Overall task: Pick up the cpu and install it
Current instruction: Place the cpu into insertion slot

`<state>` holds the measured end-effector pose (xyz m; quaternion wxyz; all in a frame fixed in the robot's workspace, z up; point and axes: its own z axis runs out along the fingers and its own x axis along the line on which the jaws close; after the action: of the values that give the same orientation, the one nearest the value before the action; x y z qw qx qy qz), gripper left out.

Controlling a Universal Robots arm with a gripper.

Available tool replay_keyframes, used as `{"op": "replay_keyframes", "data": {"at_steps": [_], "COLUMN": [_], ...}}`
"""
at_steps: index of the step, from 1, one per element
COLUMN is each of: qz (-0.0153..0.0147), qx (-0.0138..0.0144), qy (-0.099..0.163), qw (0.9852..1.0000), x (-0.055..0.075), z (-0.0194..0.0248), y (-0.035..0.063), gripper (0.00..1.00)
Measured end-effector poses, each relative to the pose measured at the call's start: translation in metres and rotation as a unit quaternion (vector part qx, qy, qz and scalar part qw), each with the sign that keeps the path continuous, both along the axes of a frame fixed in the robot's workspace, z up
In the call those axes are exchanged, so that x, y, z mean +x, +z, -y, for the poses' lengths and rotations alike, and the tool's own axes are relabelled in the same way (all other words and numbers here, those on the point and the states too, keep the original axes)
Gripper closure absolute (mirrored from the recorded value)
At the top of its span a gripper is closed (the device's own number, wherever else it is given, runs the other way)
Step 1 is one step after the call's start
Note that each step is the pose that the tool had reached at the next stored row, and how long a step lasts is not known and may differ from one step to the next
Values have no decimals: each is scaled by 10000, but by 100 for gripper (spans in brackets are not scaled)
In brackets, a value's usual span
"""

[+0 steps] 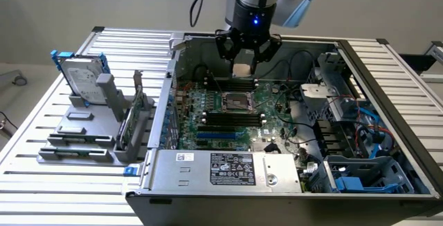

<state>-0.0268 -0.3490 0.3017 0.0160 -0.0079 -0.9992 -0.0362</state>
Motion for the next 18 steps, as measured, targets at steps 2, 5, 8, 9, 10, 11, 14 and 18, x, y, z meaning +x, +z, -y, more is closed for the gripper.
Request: {"op": "replay_keyframes", "data": {"at_steps": [2,5,8,9,10,11,14,18], "qz": [0,1,0,0,0,0,-1,0], "qx": [-1,0,-1,-1,1,8,17,17], "qy": [0,-141,-407,-497,-581,-662,-907,-1260], "qw": [10000,9999,9992,9988,9983,9978,9959,9920], "x": [0,-8,-8,-9,-9,-8,-8,-9], "z": [0,0,0,0,0,0,0,0], "y": [0,-9,-23,-26,-29,-32,-38,-47], "gripper": [45,45,45,45,45,45,45,45]}}
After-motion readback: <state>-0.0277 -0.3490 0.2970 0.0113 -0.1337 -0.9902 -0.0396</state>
